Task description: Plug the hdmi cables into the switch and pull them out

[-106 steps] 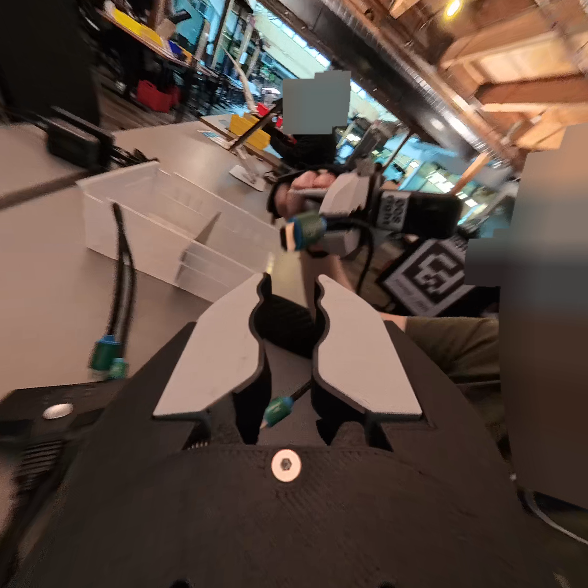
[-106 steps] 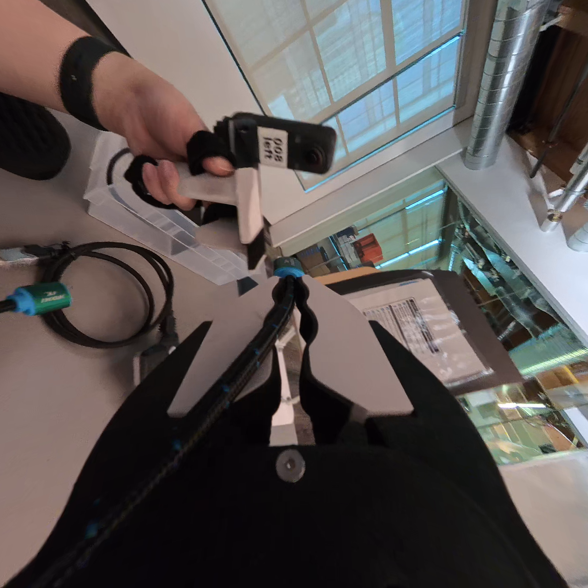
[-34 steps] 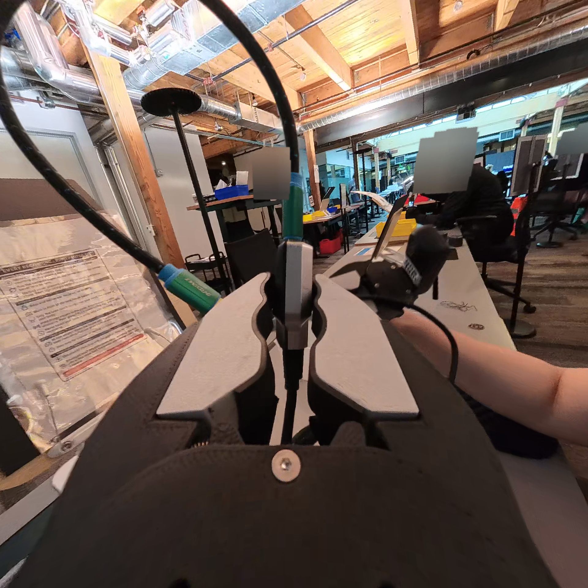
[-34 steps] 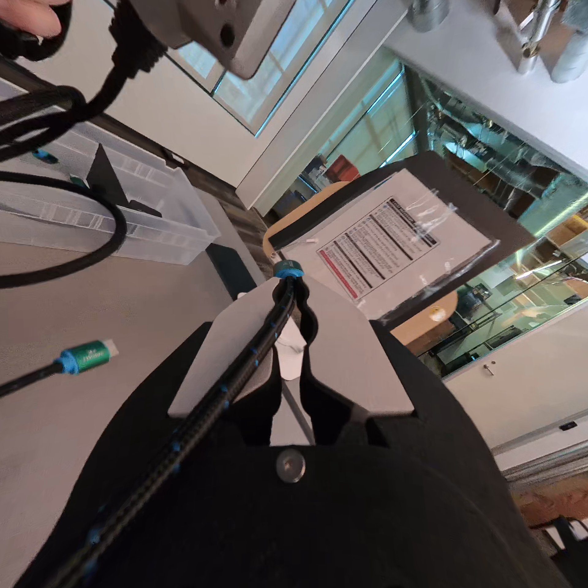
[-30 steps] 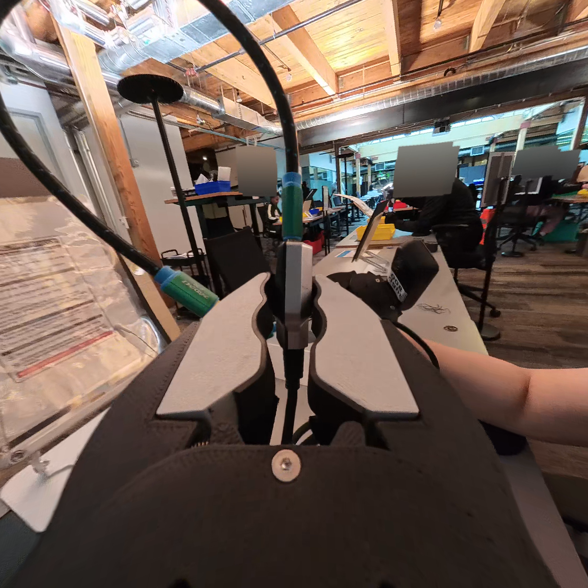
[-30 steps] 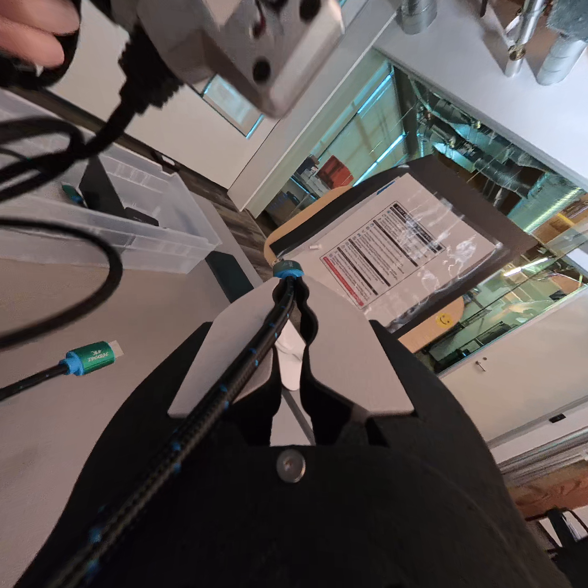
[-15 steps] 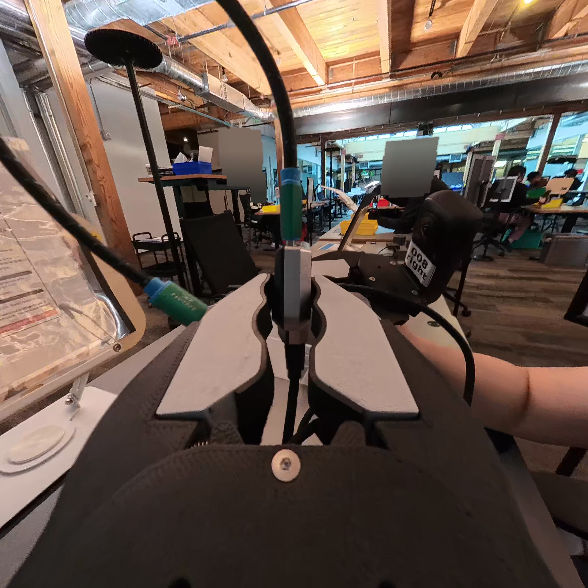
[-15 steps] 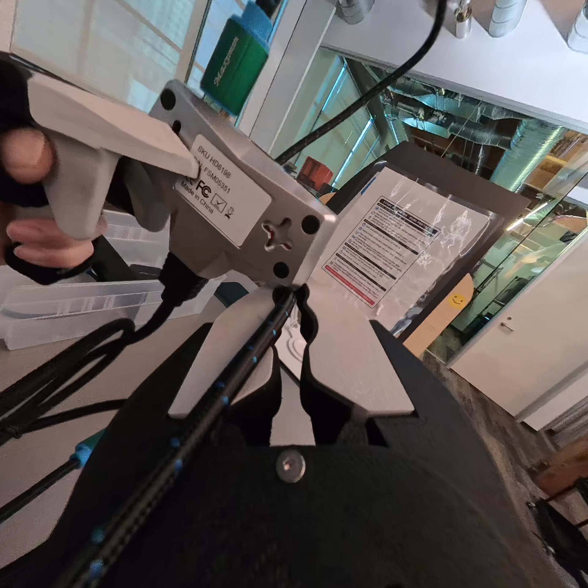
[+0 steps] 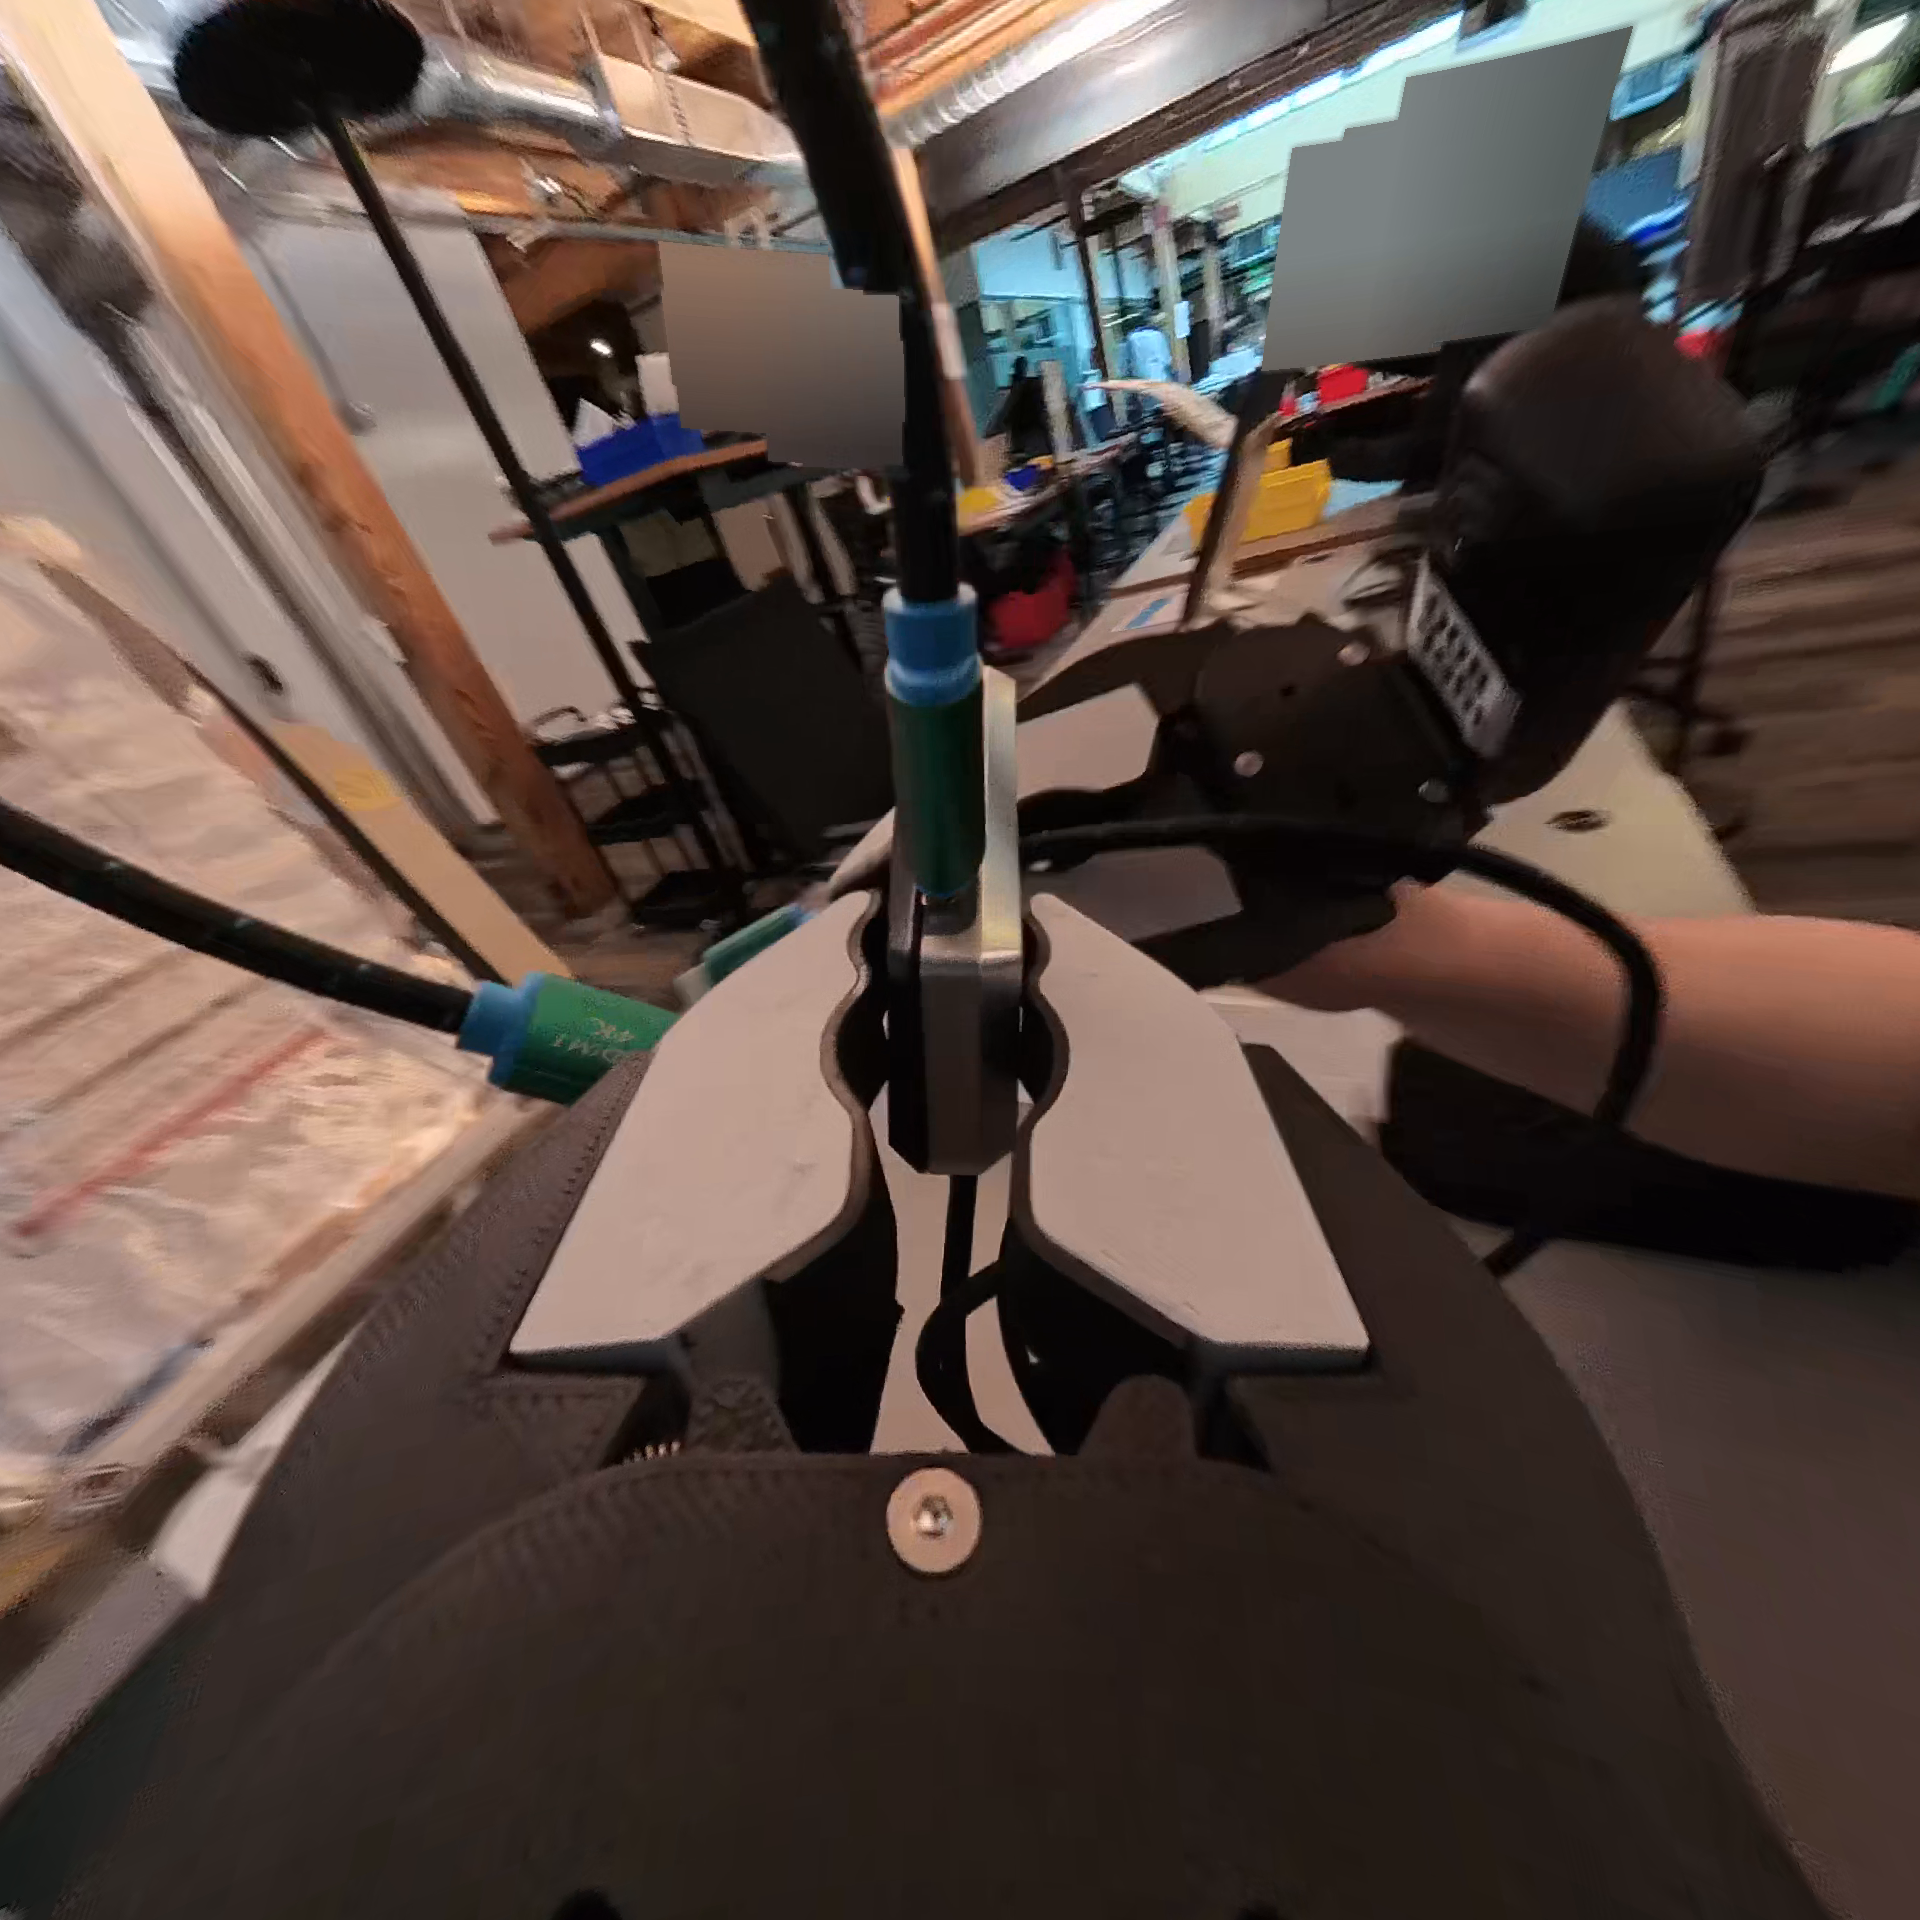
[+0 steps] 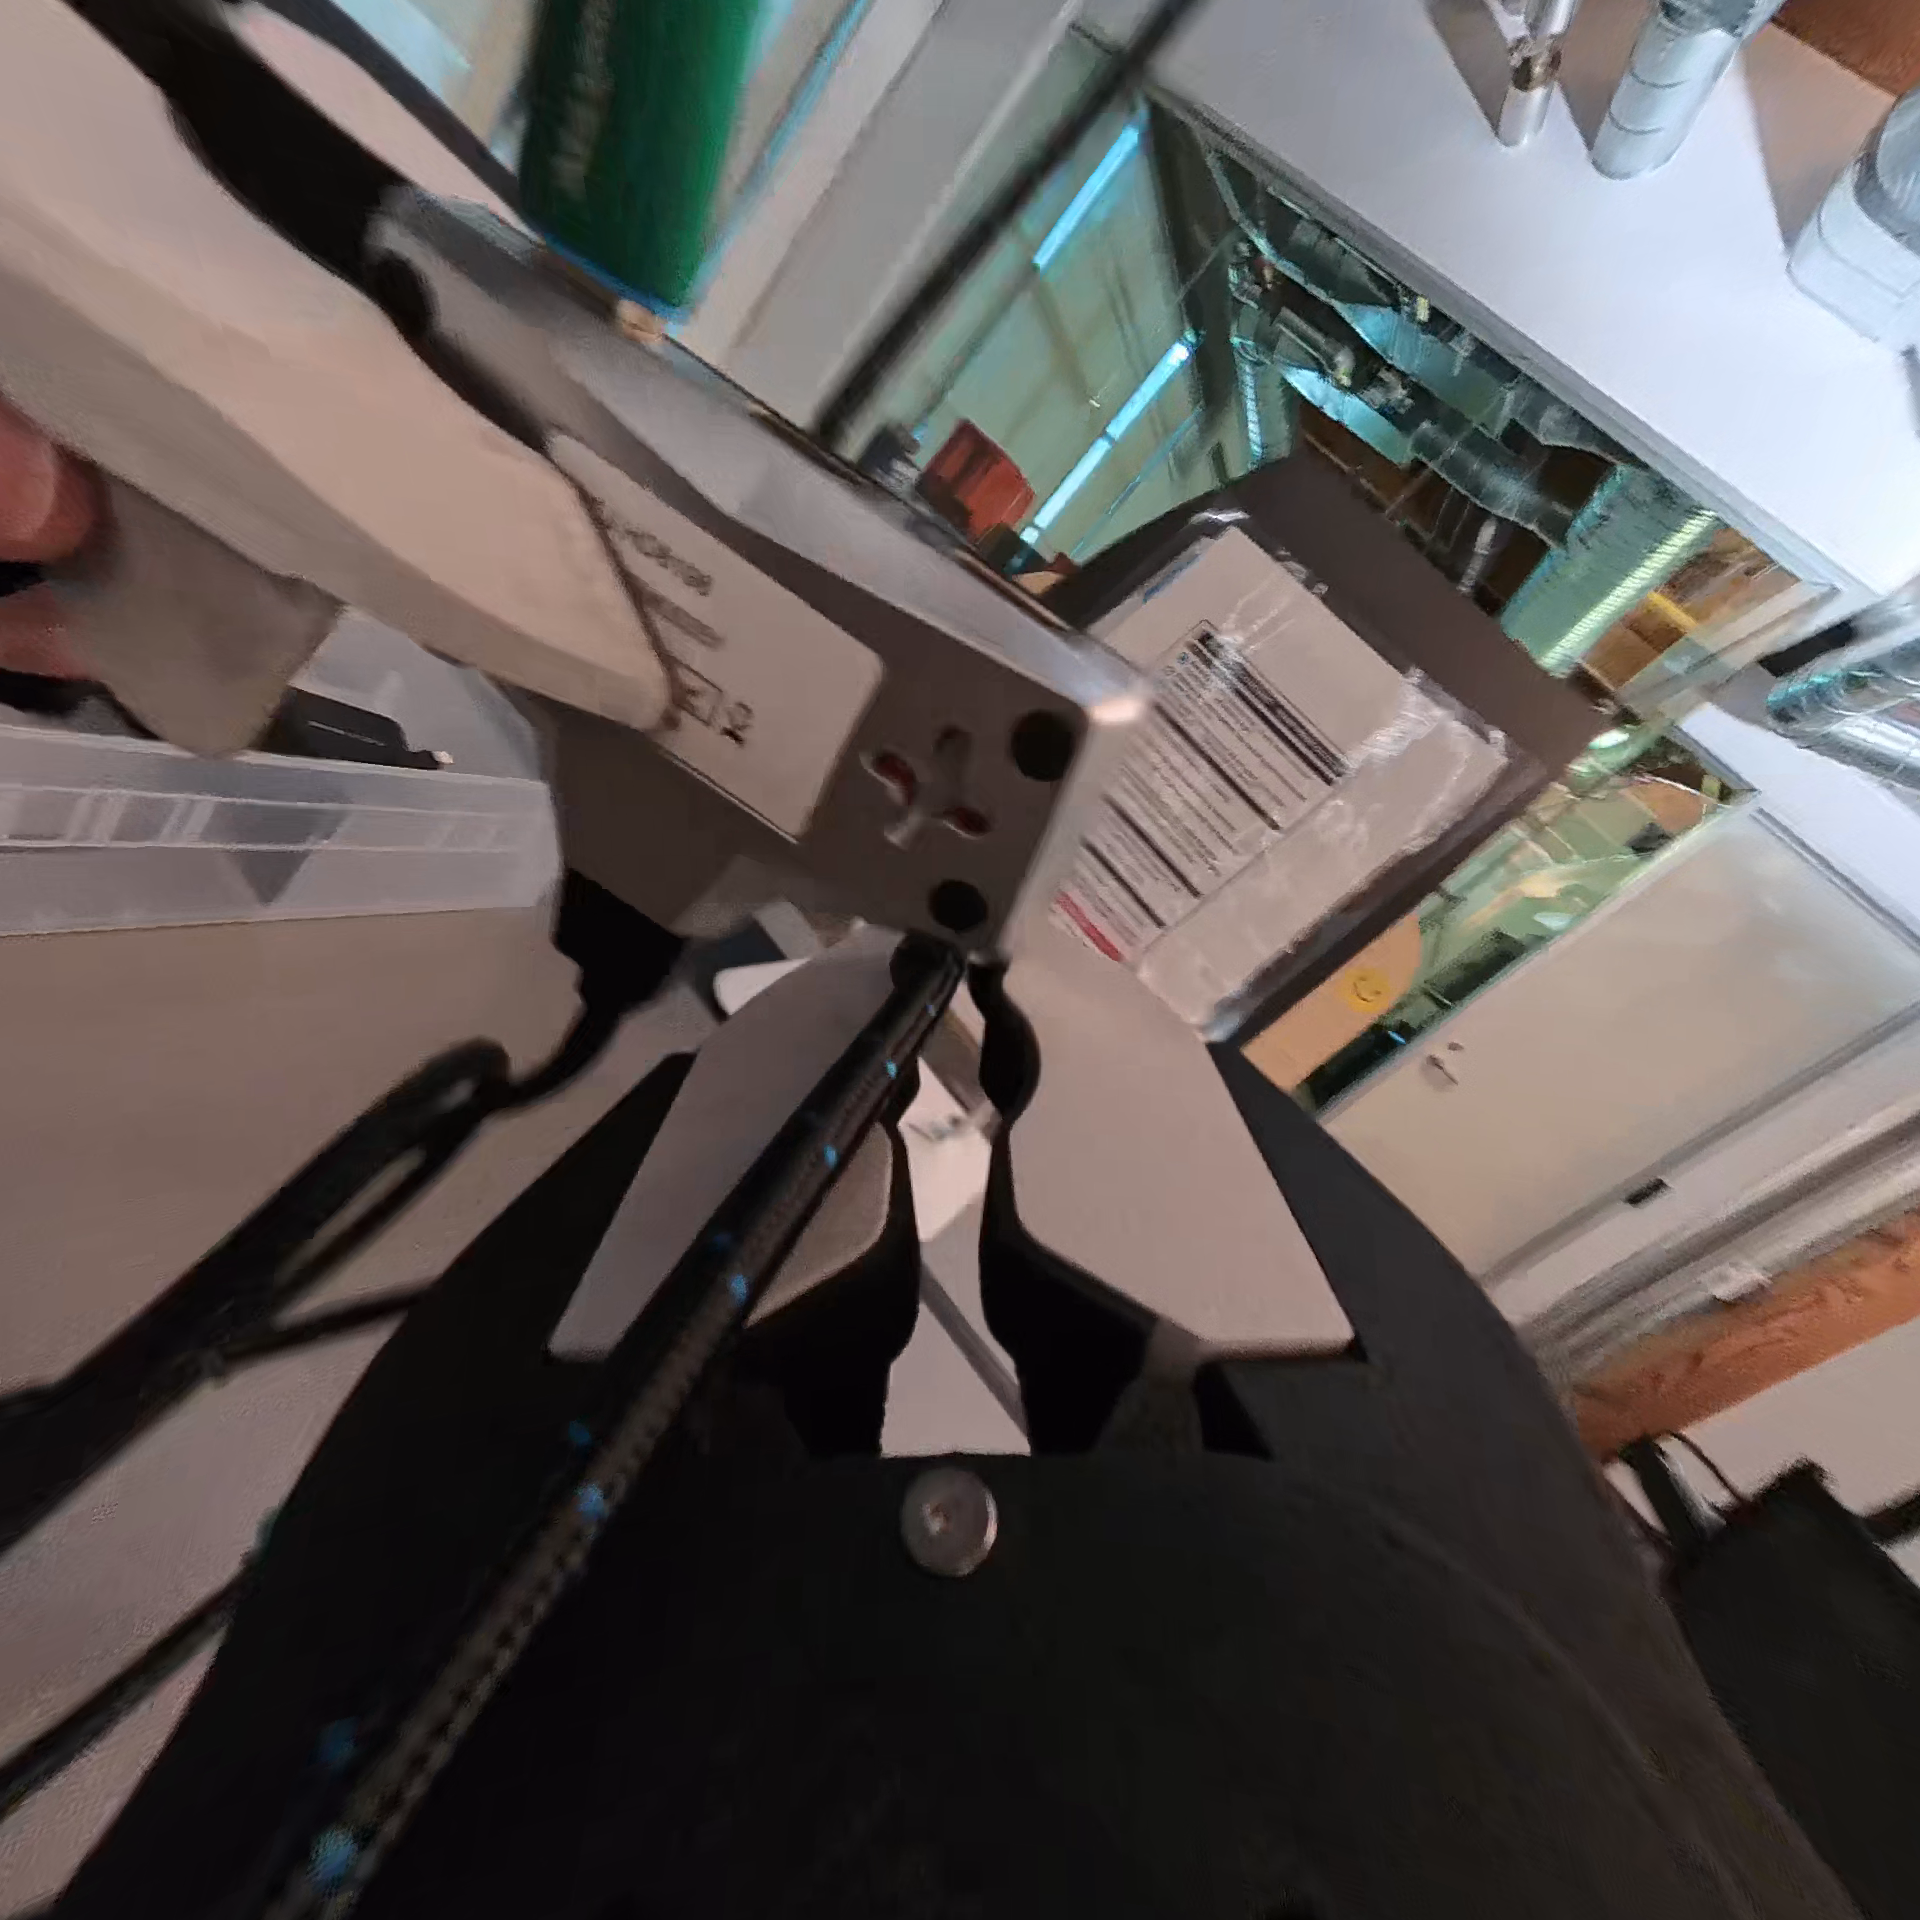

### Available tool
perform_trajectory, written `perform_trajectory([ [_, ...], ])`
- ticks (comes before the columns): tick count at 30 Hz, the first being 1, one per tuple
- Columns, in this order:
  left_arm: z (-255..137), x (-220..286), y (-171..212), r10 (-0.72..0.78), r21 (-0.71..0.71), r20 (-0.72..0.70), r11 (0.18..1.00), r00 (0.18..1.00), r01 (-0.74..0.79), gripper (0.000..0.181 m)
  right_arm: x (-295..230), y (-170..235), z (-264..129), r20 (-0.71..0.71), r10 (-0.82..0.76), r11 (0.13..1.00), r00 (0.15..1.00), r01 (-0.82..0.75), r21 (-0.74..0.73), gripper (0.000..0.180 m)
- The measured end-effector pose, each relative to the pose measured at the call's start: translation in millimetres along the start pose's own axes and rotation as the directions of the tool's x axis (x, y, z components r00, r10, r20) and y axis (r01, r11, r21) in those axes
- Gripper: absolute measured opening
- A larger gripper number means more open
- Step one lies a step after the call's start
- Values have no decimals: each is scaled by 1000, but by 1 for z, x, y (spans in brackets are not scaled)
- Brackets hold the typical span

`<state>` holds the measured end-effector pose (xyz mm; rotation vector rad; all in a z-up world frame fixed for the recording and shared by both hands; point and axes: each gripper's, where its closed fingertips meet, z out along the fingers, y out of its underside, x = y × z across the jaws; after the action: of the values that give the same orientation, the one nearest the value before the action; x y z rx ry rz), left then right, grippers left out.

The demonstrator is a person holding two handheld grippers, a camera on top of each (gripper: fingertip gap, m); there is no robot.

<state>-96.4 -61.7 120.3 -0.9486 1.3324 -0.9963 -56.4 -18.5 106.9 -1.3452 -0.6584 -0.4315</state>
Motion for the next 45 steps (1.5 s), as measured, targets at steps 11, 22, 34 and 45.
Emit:
perform_trajectory([
  [11,-24,-37,-9,588,-163,417,799,693,-579,20,47,-46,-50,12,168,978,986,-168,121,7],
  [22,-25,-38,-10,758,-339,495,618,424,-709,21,24,-74,-56,177,308,916,935,-342,210,7],
  [34,-23,-35,-10,792,-384,499,566,352,-730,20,14,-72,-48,228,356,895,906,-401,196,6],
  [45,-23,-36,-10,824,-440,498,508,270,-741,20,16,-68,-45,243,486,829,840,-531,178,6],
])
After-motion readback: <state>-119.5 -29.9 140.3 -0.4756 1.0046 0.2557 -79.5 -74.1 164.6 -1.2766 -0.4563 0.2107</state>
